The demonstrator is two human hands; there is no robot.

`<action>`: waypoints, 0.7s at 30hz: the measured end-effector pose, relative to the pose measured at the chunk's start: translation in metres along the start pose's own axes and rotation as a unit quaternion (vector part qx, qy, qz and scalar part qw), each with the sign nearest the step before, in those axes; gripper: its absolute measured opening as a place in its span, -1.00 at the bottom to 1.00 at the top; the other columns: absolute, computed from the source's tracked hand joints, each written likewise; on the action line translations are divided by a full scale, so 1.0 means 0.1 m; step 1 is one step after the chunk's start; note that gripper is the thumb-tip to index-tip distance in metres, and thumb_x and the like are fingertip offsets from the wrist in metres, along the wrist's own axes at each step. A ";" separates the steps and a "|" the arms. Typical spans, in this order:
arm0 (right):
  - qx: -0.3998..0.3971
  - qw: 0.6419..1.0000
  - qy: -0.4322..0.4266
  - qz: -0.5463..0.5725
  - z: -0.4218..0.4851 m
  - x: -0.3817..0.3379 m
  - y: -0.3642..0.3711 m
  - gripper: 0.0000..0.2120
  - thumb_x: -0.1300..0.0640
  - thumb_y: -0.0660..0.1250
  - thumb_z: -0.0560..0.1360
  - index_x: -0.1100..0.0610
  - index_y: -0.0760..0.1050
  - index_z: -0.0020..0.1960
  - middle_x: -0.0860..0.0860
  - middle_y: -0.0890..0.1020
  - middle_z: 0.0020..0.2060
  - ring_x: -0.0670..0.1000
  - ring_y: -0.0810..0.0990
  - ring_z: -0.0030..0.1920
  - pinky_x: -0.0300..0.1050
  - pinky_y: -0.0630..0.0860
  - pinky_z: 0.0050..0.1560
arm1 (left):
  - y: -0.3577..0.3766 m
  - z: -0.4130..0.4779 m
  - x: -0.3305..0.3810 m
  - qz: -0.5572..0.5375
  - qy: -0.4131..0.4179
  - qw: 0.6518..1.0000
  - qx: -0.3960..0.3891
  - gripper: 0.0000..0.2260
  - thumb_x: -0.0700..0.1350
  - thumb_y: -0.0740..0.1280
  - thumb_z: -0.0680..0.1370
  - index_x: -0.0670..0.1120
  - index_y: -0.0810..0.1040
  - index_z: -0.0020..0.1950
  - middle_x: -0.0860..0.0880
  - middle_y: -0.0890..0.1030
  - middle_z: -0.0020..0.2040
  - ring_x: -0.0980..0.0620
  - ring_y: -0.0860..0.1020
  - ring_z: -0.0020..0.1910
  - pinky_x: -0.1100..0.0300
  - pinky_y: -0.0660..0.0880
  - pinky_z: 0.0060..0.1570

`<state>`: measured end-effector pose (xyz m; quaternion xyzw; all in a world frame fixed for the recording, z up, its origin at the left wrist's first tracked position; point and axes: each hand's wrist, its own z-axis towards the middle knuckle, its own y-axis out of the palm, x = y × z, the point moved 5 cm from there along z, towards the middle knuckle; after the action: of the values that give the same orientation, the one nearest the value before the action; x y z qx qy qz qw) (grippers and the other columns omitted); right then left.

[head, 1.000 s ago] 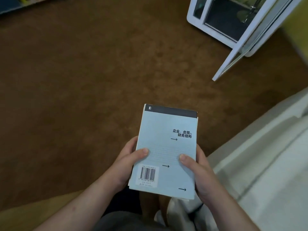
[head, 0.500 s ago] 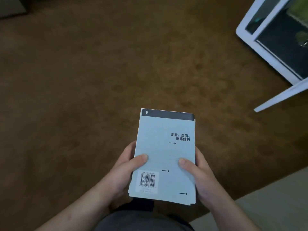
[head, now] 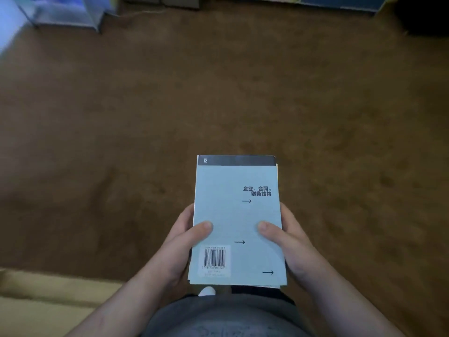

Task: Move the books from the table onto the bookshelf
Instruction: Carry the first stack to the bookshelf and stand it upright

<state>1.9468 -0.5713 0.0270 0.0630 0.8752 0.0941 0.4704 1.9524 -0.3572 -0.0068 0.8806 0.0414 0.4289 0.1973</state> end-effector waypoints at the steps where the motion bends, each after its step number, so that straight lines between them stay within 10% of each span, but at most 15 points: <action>1: -0.022 1.000 0.001 -0.010 0.17 -0.11 0.03 -0.18 0.00 0.56 0.17 0.13 0.43 0.39 0.13 0.73 0.16 0.16 0.76 0.04 -0.03 0.69 -0.14 | -0.02 0.06 0.08 -0.017 0.007 1.000 0.018 -0.28 0.03 0.50 0.33 -0.06 0.38 0.45 -0.22 0.64 0.29 -0.34 0.64 0.19 -0.20 0.62 0.08; 9: -0.179 0.978 0.049 -0.092 1.22 -0.73 0.43 -0.17 -0.02 0.57 0.19 0.08 0.40 0.42 0.08 0.74 0.15 0.15 0.76 0.07 -0.02 0.68 -0.12 | -0.23 0.34 0.50 -0.152 0.065 0.977 0.138 -0.14 0.06 0.61 0.35 -0.21 0.30 0.51 -0.38 0.50 0.38 -0.52 0.51 0.28 -0.57 0.34 0.25; 21: -0.344 0.903 0.106 -0.235 2.36 -0.88 2.03 -0.23 -0.01 0.57 0.23 0.05 0.42 0.40 0.08 0.72 0.19 0.18 0.73 0.15 0.10 0.69 0.07 | -1.28 0.23 0.85 -0.250 0.163 0.897 0.326 -0.32 0.02 0.49 0.39 -0.14 0.39 0.46 -0.31 0.57 0.34 -0.47 0.55 0.26 -0.51 0.38 0.26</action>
<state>2.1971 -0.3657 0.0163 -0.3211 0.8223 0.2824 0.3755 2.0355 -0.2259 -0.0061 0.7742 0.4287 0.4655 -0.0096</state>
